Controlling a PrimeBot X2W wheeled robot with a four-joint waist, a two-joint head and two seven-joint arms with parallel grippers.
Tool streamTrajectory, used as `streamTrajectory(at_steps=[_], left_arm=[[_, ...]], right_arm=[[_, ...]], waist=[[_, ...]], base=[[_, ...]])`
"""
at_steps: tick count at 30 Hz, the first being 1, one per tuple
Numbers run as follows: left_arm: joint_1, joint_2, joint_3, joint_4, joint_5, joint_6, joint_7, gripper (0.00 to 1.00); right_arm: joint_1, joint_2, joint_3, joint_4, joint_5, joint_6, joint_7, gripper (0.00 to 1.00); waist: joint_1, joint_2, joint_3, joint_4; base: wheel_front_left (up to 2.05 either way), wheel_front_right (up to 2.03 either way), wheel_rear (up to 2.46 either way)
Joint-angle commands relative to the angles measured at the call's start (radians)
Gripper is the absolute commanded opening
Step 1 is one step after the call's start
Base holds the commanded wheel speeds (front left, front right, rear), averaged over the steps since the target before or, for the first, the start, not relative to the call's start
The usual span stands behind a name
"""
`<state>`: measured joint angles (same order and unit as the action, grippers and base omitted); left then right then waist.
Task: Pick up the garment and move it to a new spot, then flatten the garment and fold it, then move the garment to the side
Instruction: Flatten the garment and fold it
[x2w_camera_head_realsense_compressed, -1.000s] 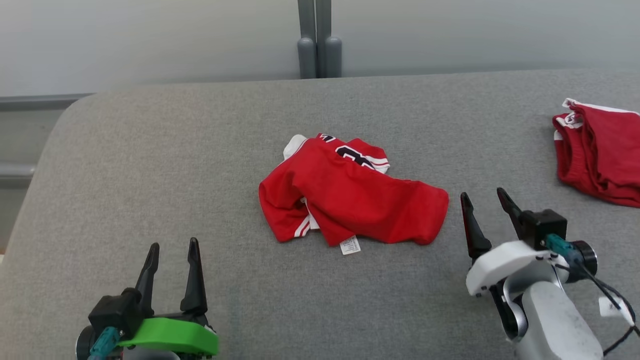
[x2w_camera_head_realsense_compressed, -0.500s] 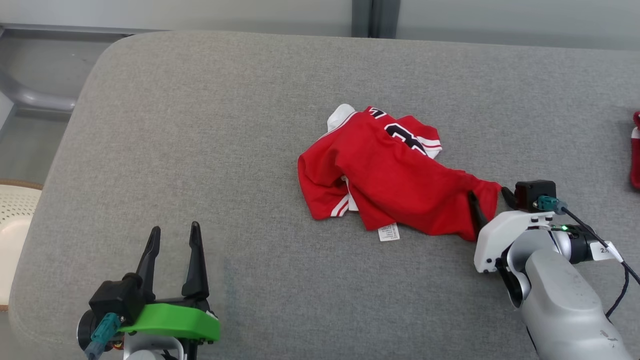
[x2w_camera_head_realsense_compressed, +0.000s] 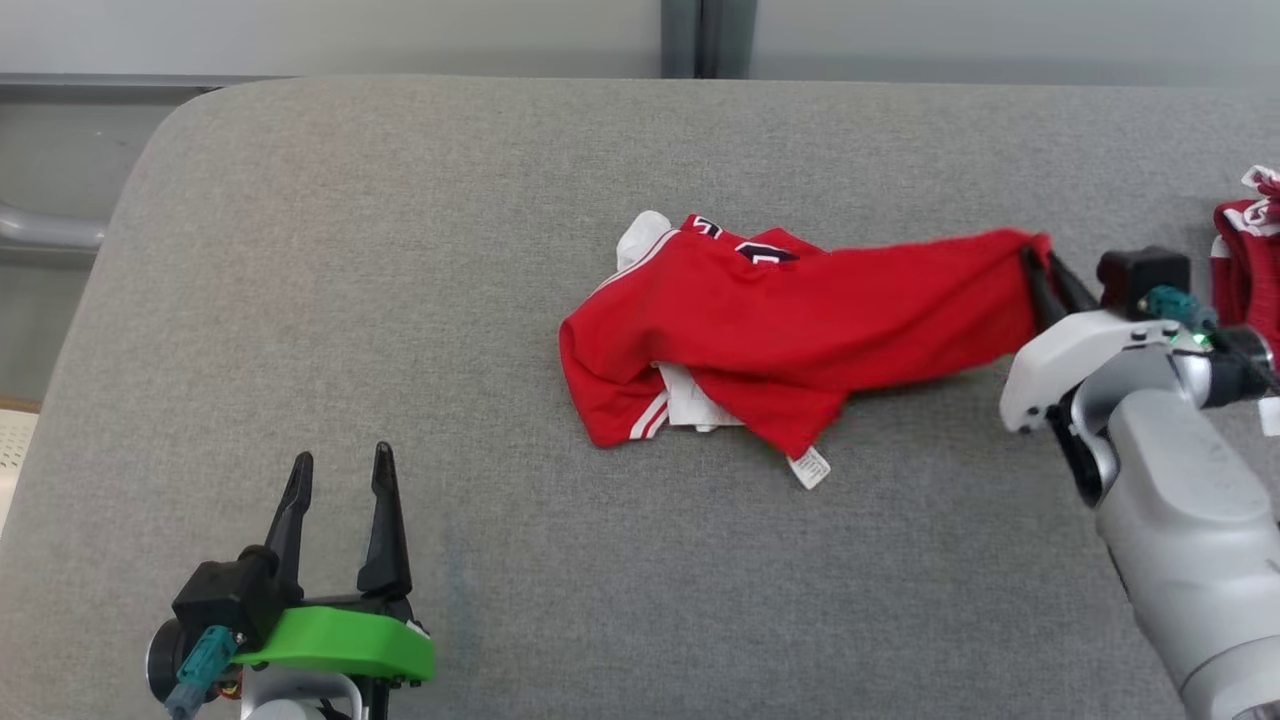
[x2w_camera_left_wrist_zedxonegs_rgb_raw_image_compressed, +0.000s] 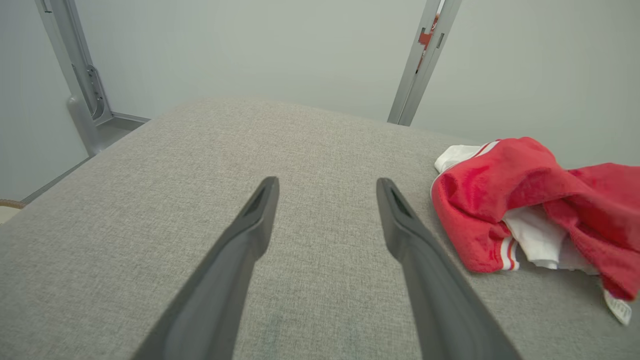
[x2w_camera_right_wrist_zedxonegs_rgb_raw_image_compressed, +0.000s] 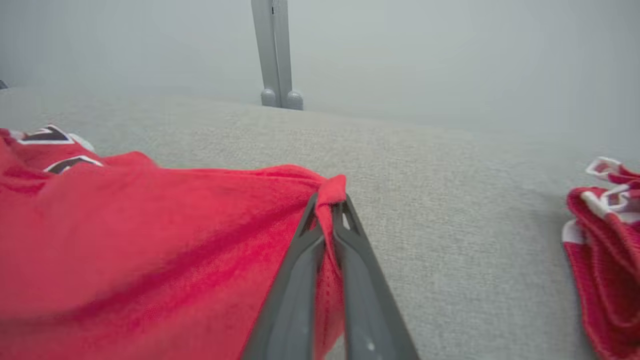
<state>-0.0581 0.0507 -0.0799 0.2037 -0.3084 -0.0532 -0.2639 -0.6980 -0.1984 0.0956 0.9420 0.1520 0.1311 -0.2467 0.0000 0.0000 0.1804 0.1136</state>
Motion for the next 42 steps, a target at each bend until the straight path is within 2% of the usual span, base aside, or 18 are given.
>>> streamTrajectory(at_steps=[1,3,8,11,13,17,23,30,31,33,34,35,42], left_arm=[[-0.016,0.0,0.002,0.0,0.005,-0.008,0.0,1.0],[-0.019,0.0,-0.001,0.001,0.007,-0.009,0.0,1.0],[-0.02,0.0,-0.009,0.007,0.009,-0.009,0.0,1.0],[-0.017,0.001,-0.013,0.009,0.01,-0.008,0.0,1.0],[-0.009,0.001,-0.011,0.009,0.013,-0.006,0.0,1.0],[0.0,0.001,-0.001,0.01,0.019,-0.007,0.0,1.0],[0.009,0.001,0.006,0.009,0.03,-0.012,0.0,1.0],[0.023,0.001,0.006,0.012,0.036,-0.016,0.0,1.0],[0.024,0.001,0.005,0.012,0.036,-0.017,0.0,1.0],[0.026,0.001,0.004,0.014,0.038,-0.017,0.0,1.0],[0.028,0.001,0.004,0.014,0.038,-0.018,0.0,1.0],[0.029,0.001,0.004,0.015,0.037,-0.018,0.0,1.0],[0.034,0.001,0.007,0.017,0.037,-0.015,0.0,1.0]], right_arm=[[-0.025,-0.02,-0.015,-0.021,-0.019,-0.001,-0.012,0.0],[-0.047,-0.042,-0.035,-0.057,-0.045,-0.001,-0.018,0.0],[-0.001,-0.032,-0.031,-0.201,-0.083,-0.001,-0.018,0.0],[0.083,-0.023,0.026,-0.301,-0.073,-0.001,-0.018,0.0],[0.2,-0.016,0.105,-0.397,-0.06,-0.001,-0.018,0.0],[0.328,-0.012,0.175,-0.484,-0.044,-0.001,-0.019,0.0],[0.477,-0.003,0.266,-0.558,-0.011,-0.001,-0.019,0.0],[0.563,-0.027,0.302,-0.556,-0.036,-0.001,-0.019,0.0],[0.57,-0.032,0.311,-0.55,-0.04,-0.001,-0.019,0.14],[0.585,-0.034,0.318,-0.529,-0.034,-0.001,-0.019,0.58],[0.593,-0.033,0.317,-0.515,-0.025,-0.001,-0.019,0.96],[0.596,-0.031,0.313,-0.503,-0.015,-0.001,-0.019,1.0],[0.613,-0.034,0.259,-0.514,0.046,-0.001,-0.019,1.0]], waist=[[0.0,0.0,-0.002,-0.027],[0.0,0.0,-0.001,-0.043],[0.0,0.0,-0.002,-0.074],[0.0,0.0,-0.005,-0.091],[0.0,0.0,-0.009,-0.11],[0.0,0.0,-0.013,-0.134],[0.0,0.0,-0.027,-0.168],[0.0,0.0,-0.045,-0.192],[0.0,0.0,-0.046,-0.194],[0.0,0.0,-0.05,-0.196],[0.0,0.0,-0.052,-0.197],[0.0,0.0,-0.054,-0.198],[0.0,0.0,-0.063,-0.197]], base=[[0.0,0.0,0.0],[0.0,0.0,0.0],[0.0,0.0,0.0],[0.0,0.0,0.0],[0.0,0.0,0.0],[0.0,0.0,0.0],[0.0,0.0,0.0],[0.0,0.0,0.0],[0.0,0.0,0.0],[0.0,0.0,0.0],[0.0,0.0,0.0],[0.0,0.0,0.0],[0.0,0.0,0.0]])
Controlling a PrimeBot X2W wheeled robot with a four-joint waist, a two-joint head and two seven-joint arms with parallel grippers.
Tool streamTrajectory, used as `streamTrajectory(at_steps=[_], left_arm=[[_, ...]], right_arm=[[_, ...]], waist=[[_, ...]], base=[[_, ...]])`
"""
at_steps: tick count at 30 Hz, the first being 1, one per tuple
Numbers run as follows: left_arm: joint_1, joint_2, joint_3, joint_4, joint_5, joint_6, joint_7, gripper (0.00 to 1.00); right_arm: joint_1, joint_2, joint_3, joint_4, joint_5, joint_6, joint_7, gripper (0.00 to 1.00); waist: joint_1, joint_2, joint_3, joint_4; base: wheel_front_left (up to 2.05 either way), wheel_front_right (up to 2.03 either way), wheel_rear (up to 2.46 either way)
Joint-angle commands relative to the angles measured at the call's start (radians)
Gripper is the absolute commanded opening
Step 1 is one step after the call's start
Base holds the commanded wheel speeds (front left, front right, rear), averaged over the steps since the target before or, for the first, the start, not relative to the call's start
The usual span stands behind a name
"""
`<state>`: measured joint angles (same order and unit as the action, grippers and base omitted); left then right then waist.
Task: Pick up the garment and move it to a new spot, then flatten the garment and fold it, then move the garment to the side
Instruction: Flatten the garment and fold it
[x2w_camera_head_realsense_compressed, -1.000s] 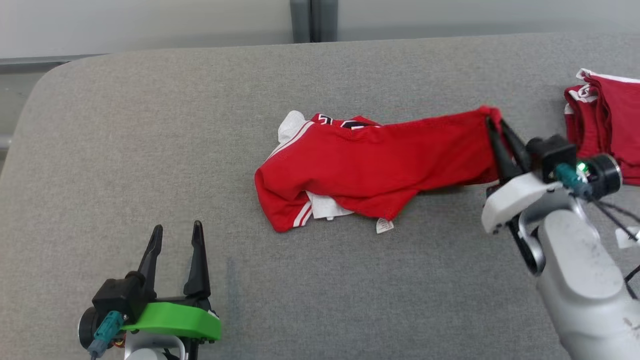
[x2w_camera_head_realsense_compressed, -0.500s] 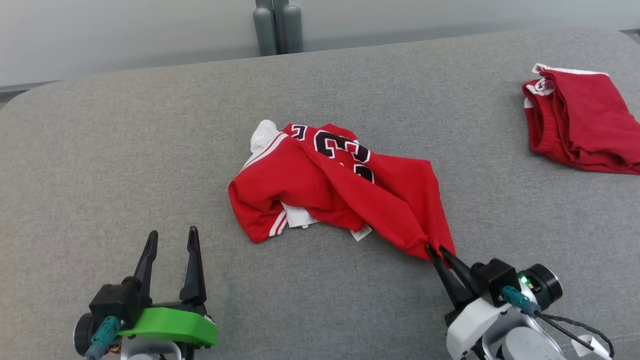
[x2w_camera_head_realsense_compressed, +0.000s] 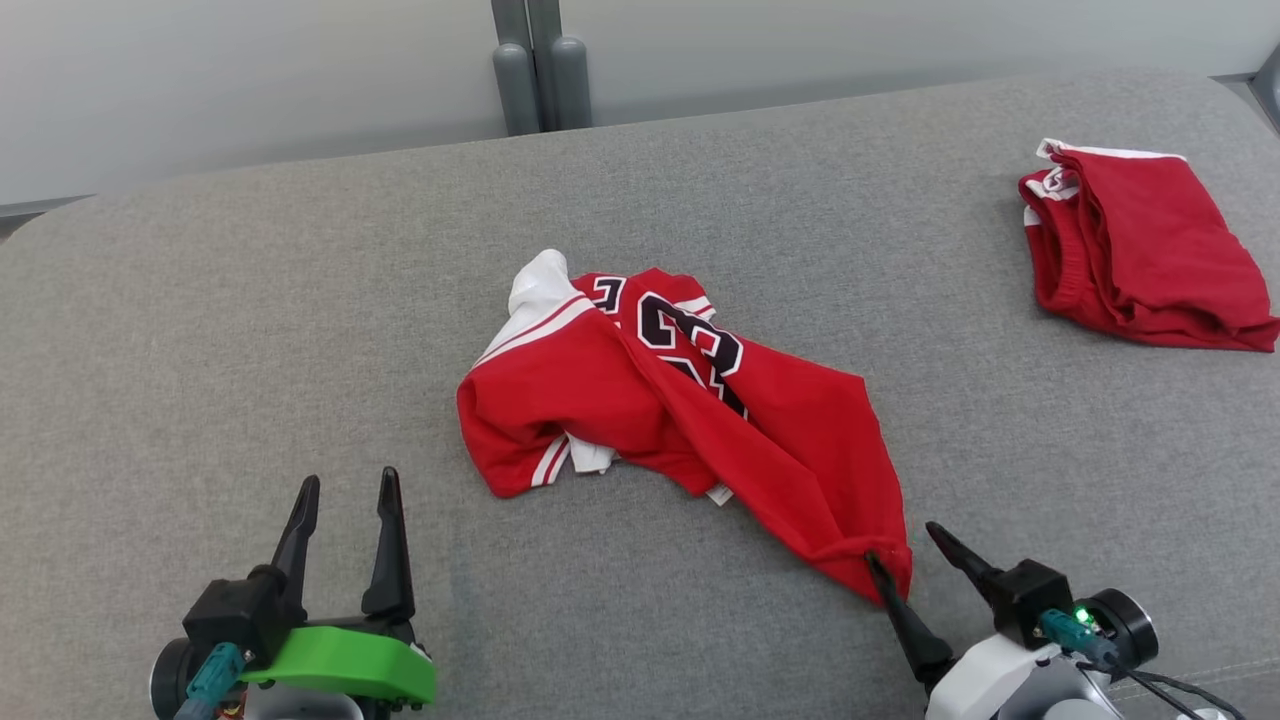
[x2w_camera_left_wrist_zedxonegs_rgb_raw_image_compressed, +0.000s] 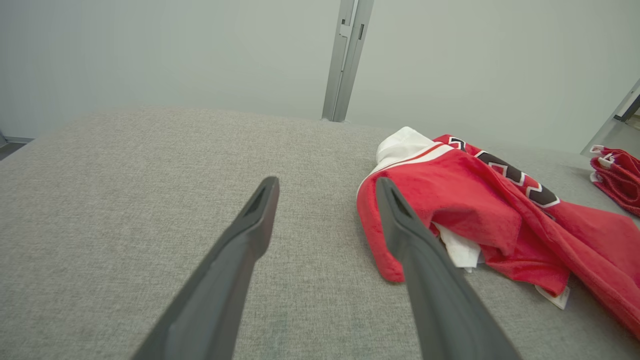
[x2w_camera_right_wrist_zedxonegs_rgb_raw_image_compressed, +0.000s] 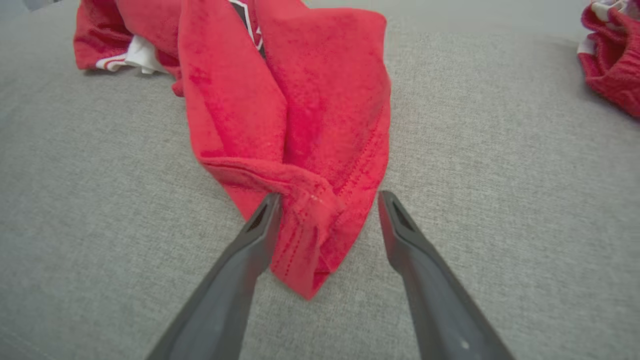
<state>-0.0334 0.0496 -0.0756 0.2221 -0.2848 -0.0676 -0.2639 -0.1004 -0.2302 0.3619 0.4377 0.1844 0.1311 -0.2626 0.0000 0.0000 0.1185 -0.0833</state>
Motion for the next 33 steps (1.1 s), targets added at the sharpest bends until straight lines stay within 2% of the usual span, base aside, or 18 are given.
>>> streamTrajectory(at_steps=[1,6,12,17,21,27,33], left_arm=[[0.01,0.002,0.004,-0.002,0.014,0.0,0.0,1.0],[0.009,0.002,0.003,-0.003,0.011,0.0,0.0,1.0],[0.007,0.002,-0.007,-0.003,-0.003,0.004,0.0,1.0],[-0.013,0.002,-0.02,-0.005,-0.01,0.008,0.0,1.0],[-0.027,0.002,-0.026,-0.007,-0.015,0.013,0.0,1.0],[-0.042,0.002,-0.036,-0.011,-0.029,0.019,0.0,1.0],[-0.046,0.002,-0.044,-0.015,-0.045,0.03,0.0,1.0]], right_arm=[[0.017,0.0,-0.015,-0.023,0.028,-0.001,-0.003,1.0],[0.024,-0.03,-0.07,-0.121,0.095,-0.001,-0.003,1.0],[-0.022,-0.05,-0.132,-0.22,0.104,-0.001,0.018,1.0],[-0.115,-0.03,-0.079,-0.216,0.089,-0.001,0.052,1.0],[-0.221,0.002,0.004,-0.145,0.086,-0.001,0.07,1.0],[-0.38,0.052,0.091,0.048,0.116,-0.001,0.079,1.0],[-0.496,0.077,0.123,0.251,0.135,-0.001,0.068,1.0]], waist=[[0.0,0.0,-0.003,0.0],[0.0,0.0,-0.013,0.011],[0.0,0.0,-0.02,0.048],[0.0,0.0,-0.01,0.105],[0.0,0.0,0.009,0.164],[0.0,0.0,0.041,0.258],[0.0,0.0,0.062,0.328]], base=[[0.0,0.0,0.0],[0.0,0.0,0.0],[0.0,0.0,0.0],[0.0,0.0,0.0],[0.0,0.0,0.0],[0.0,0.0,0.0],[0.0,0.0,0.0]])
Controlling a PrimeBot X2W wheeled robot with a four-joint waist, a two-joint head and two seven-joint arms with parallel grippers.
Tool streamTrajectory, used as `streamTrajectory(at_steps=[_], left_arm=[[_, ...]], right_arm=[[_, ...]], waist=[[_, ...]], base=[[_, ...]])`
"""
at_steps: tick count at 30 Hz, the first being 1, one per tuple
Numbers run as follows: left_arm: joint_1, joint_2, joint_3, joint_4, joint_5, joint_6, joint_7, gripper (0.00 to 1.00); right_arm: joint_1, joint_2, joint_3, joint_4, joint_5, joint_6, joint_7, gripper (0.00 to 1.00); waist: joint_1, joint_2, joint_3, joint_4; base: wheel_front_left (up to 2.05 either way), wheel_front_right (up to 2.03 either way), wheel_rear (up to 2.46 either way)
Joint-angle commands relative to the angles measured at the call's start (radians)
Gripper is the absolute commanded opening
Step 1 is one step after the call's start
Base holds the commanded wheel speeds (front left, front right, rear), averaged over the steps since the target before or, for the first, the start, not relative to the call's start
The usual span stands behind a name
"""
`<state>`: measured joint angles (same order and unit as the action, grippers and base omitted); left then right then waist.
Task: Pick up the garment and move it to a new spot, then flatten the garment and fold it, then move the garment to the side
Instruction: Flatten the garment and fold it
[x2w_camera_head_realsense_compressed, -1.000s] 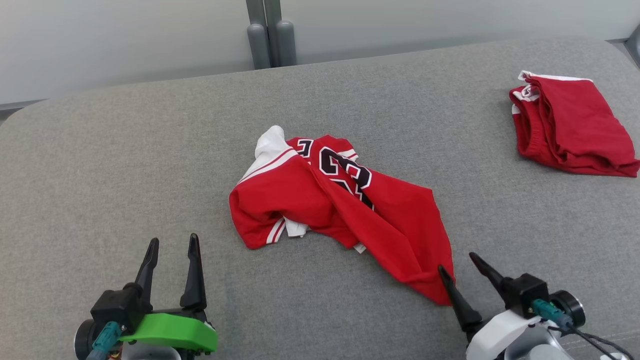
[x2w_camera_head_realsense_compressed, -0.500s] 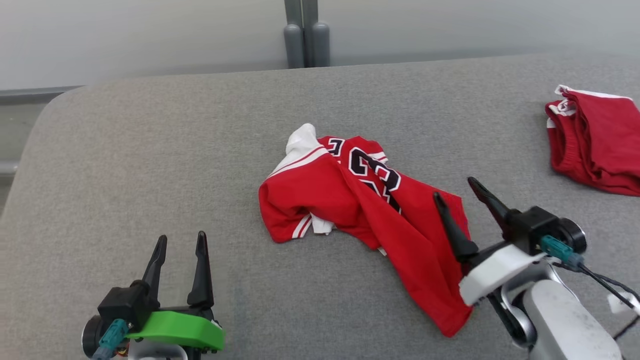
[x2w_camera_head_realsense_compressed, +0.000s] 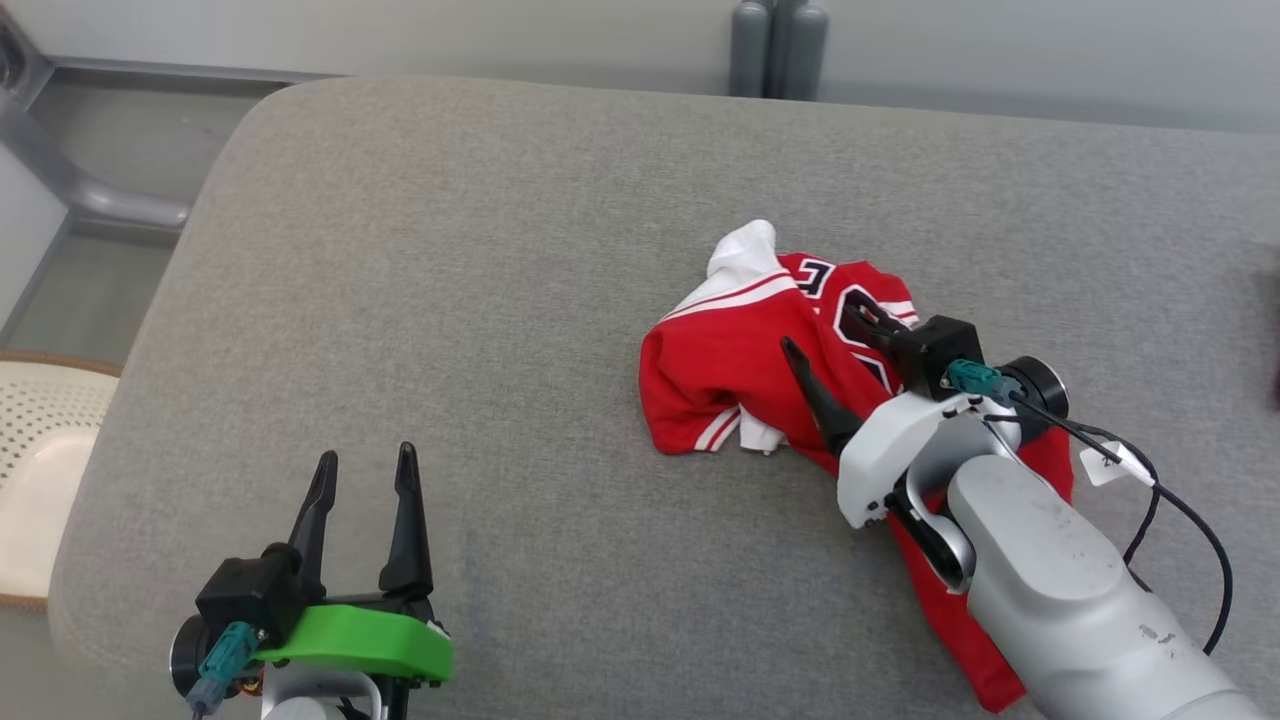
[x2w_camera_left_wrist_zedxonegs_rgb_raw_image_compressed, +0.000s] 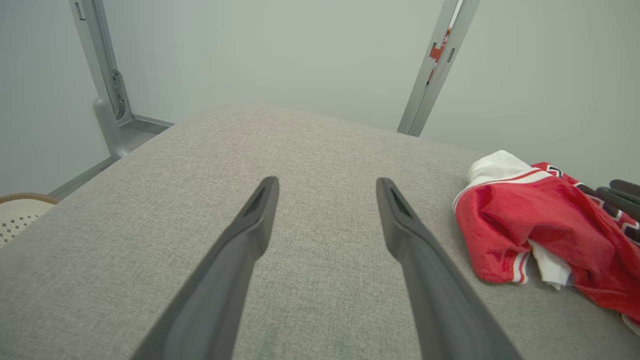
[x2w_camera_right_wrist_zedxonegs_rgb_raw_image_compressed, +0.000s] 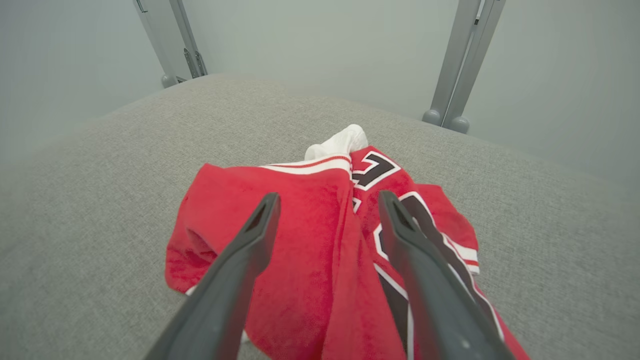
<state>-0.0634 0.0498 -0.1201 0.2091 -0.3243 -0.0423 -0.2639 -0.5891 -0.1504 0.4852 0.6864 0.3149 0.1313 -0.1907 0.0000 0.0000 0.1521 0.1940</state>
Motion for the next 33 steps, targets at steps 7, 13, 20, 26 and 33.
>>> streamTrajectory(at_steps=[7,13,20,26,33], left_arm=[[-0.014,0.002,-0.006,-0.007,-0.02,0.012,0.0,1.0],[-0.01,0.002,-0.002,-0.007,-0.023,0.017,0.0,1.0],[-0.004,0.002,0.006,-0.007,-0.008,0.014,0.0,1.0],[0.005,0.002,0.013,-0.006,0.0,0.008,0.0,1.0],[0.008,0.002,0.018,-0.002,0.008,0.003,0.0,1.0]], right_arm=[[-0.09,0.013,0.007,0.176,0.014,-0.001,-0.024,1.0],[-0.118,0.026,0.044,0.23,0.039,-0.001,-0.046,0.11],[-0.117,0.034,0.076,0.179,0.064,-0.001,-0.071,0.0],[-0.066,0.035,0.138,0.024,0.048,-0.001,-0.075,0.0],[0.052,0.025,0.298,-0.119,0.007,-0.001,-0.074,0.0]], waist=[[0.0,0.0,0.038,0.081],[0.0,0.0,0.034,0.077],[0.0,0.0,0.019,0.052],[0.0,0.0,0.003,0.032],[0.0,0.0,-0.009,0.027]], base=[[0.0,0.0,0.0],[0.0,0.0,0.0],[0.0,0.0,0.0],[0.0,0.0,0.0],[0.0,0.0,0.0]])
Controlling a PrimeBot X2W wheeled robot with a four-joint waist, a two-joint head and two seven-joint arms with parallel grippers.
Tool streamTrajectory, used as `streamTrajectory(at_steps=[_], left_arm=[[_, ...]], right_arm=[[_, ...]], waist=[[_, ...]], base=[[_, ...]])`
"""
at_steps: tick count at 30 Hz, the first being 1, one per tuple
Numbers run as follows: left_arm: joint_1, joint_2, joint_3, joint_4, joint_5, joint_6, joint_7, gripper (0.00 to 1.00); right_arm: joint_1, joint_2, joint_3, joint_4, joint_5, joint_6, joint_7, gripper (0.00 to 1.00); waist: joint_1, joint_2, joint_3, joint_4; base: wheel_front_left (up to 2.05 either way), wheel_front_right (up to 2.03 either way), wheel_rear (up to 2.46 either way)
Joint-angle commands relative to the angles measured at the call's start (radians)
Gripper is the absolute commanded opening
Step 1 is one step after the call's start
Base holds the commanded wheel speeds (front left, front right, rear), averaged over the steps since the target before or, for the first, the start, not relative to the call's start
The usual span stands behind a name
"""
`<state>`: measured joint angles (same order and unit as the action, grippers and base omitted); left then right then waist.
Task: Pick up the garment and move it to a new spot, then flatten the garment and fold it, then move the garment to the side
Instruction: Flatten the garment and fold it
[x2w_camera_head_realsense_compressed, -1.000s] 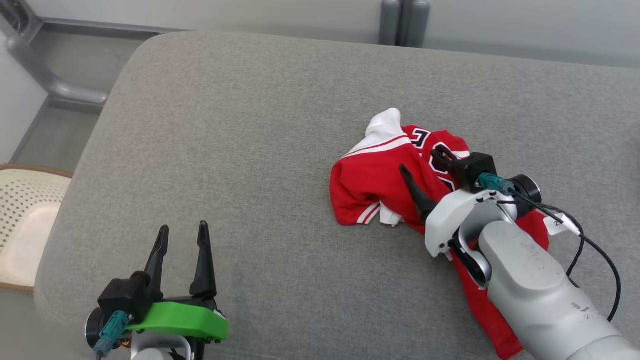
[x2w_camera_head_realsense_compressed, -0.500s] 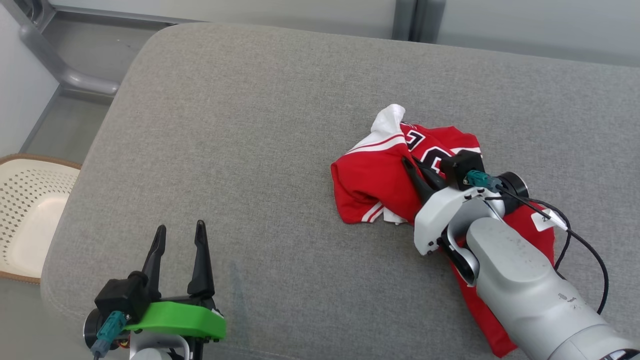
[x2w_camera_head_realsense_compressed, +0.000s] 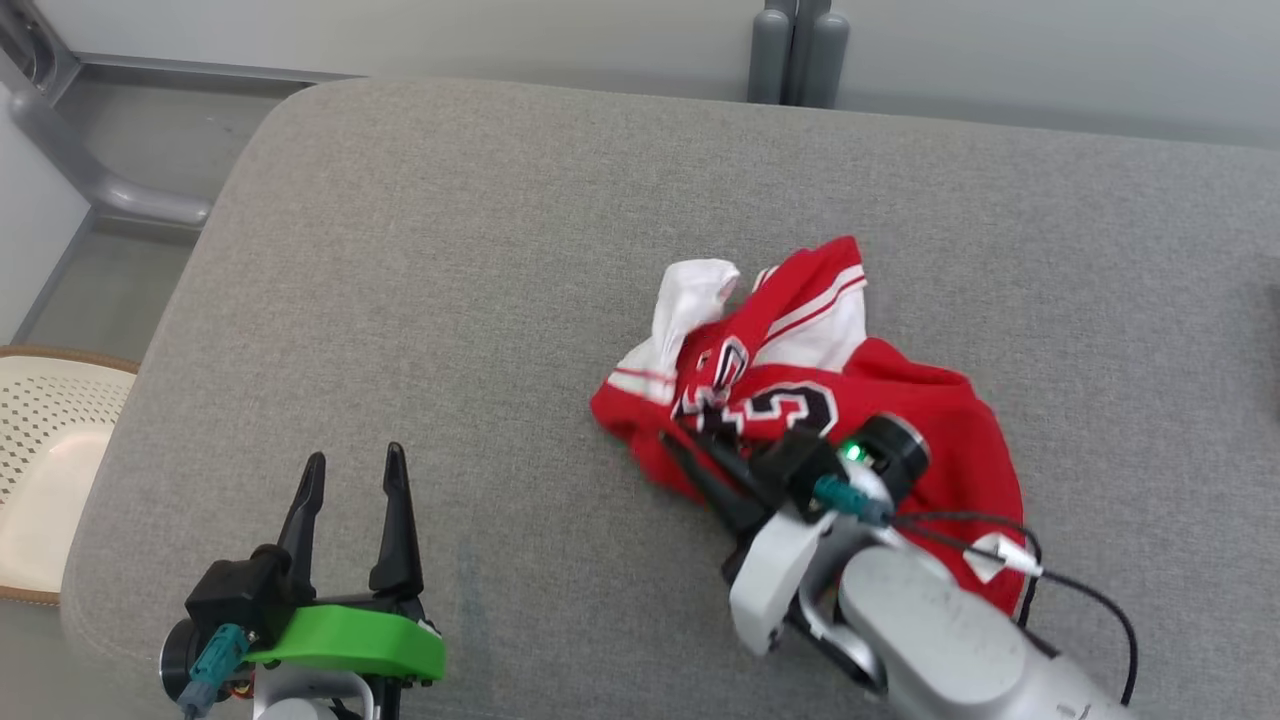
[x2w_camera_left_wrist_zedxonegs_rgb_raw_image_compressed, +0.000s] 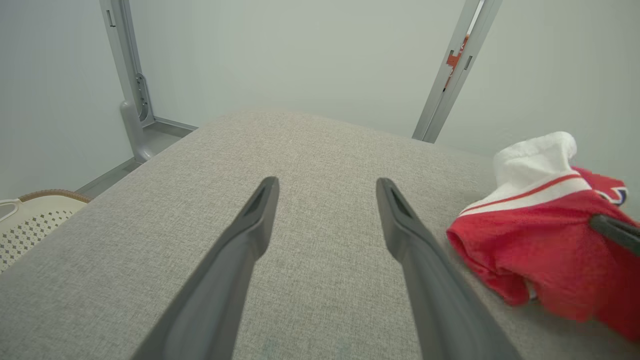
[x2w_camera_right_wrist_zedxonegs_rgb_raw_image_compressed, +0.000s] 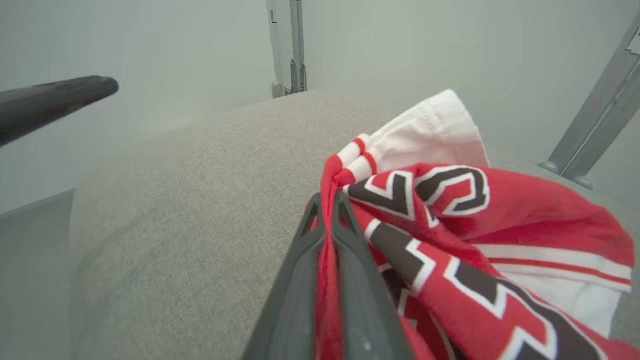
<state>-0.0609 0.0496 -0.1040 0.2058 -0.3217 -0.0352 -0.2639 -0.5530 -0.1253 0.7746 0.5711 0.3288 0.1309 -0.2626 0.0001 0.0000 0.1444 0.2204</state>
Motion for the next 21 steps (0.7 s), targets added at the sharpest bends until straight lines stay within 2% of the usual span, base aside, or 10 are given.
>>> streamTrajectory(at_steps=[1,6,7,8,9,13,16,21], left_arm=[[0.005,0.002,0.002,0.002,0.007,-0.005,0.0,1.0],[0.008,0.002,0.005,0.004,0.009,-0.007,0.0,1.0],[0.011,0.002,0.005,0.004,0.01,-0.007,0.0,1.0],[0.012,0.002,0.005,0.004,0.011,-0.006,0.0,1.0],[0.015,0.002,0.006,0.004,0.012,-0.006,0.0,1.0],[0.025,0.002,0.008,0.009,0.015,-0.007,0.0,1.0],[0.031,0.002,0.011,0.011,0.017,-0.008,0.0,1.0],[0.048,0.002,0.012,0.009,0.02,-0.007,0.0,1.0]], right_arm=[[0.031,-0.001,0.037,-0.009,-0.005,0.0,-0.003,0.0],[0.078,-0.006,0.167,-0.003,0.011,0.0,-0.002,0.0],[0.082,-0.006,0.191,0.007,0.006,0.0,-0.002,0.27],[0.085,-0.004,0.209,0.013,0.006,0.0,-0.002,0.9],[0.086,0.0,0.23,0.017,0.007,0.0,-0.002,1.0],[0.092,0.005,0.299,0.022,0.052,0.0,-0.002,1.0],[0.093,-0.002,0.307,-0.005,0.086,0.0,-0.002,1.0],[0.125,-0.044,0.189,-0.12,0.121,0.0,-0.003,1.0]], waist=[[-0.0001,0.0,-0.003,0.001],[-0.0001,0.0,-0.01,0.0],[-0.0001,0.0,-0.012,0.0],[-0.0001,0.0,-0.014,-0.001],[-0.0001,0.0,-0.018,-0.003],[-0.0001,0.0,-0.033,-0.011],[-0.0001,0.0,-0.045,-0.02],[-0.0001,0.0,-0.065,-0.038]], base=[[0.0,0.0,0.0],[0.0,0.0,0.0],[0.0,0.0,0.0],[0.0,0.0,0.0],[0.0,0.0,0.0],[0.0,0.0,0.0],[0.0,0.0,0.0],[0.0,0.0,0.0]])
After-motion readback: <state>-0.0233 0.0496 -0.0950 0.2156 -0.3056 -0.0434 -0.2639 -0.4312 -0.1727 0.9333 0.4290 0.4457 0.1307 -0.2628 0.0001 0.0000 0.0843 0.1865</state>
